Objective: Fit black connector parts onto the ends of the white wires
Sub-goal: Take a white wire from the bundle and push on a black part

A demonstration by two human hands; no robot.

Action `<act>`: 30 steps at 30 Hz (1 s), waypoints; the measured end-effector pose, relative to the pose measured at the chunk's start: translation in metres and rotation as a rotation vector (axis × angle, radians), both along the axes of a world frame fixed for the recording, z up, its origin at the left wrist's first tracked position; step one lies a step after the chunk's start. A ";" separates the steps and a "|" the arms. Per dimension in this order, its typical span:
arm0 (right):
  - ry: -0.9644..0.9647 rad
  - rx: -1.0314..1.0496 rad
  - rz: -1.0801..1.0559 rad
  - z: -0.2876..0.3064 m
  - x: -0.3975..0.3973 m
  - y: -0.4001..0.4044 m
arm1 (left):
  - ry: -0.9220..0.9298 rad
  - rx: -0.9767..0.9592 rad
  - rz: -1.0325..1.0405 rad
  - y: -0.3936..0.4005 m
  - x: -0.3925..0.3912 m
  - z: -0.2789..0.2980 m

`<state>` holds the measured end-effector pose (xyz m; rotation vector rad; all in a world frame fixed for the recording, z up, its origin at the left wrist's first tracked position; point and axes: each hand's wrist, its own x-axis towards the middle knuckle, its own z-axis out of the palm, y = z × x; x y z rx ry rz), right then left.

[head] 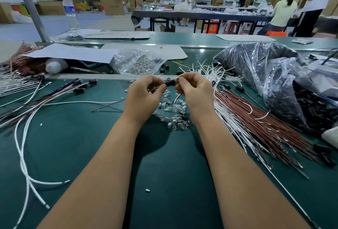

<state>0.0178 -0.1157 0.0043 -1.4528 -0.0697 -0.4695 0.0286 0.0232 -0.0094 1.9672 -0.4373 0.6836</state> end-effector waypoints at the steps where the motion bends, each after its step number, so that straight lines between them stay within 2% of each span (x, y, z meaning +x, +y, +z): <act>1: -0.012 -0.017 0.002 0.000 0.000 0.000 | 0.002 0.000 -0.004 0.000 0.000 0.000; 12: -0.097 -0.197 -0.029 -0.003 0.000 0.004 | -0.028 -0.013 -0.020 -0.001 0.003 -0.003; 17: -0.085 -0.169 -0.069 -0.002 -0.001 0.003 | -0.038 -0.011 0.000 0.000 0.003 -0.003; 23: -0.074 -0.180 -0.019 -0.001 -0.004 0.007 | -0.023 -0.015 0.039 0.001 0.005 -0.005; 30: -0.061 -0.215 -0.010 -0.004 -0.003 0.010 | -0.090 0.021 0.042 0.000 0.006 -0.005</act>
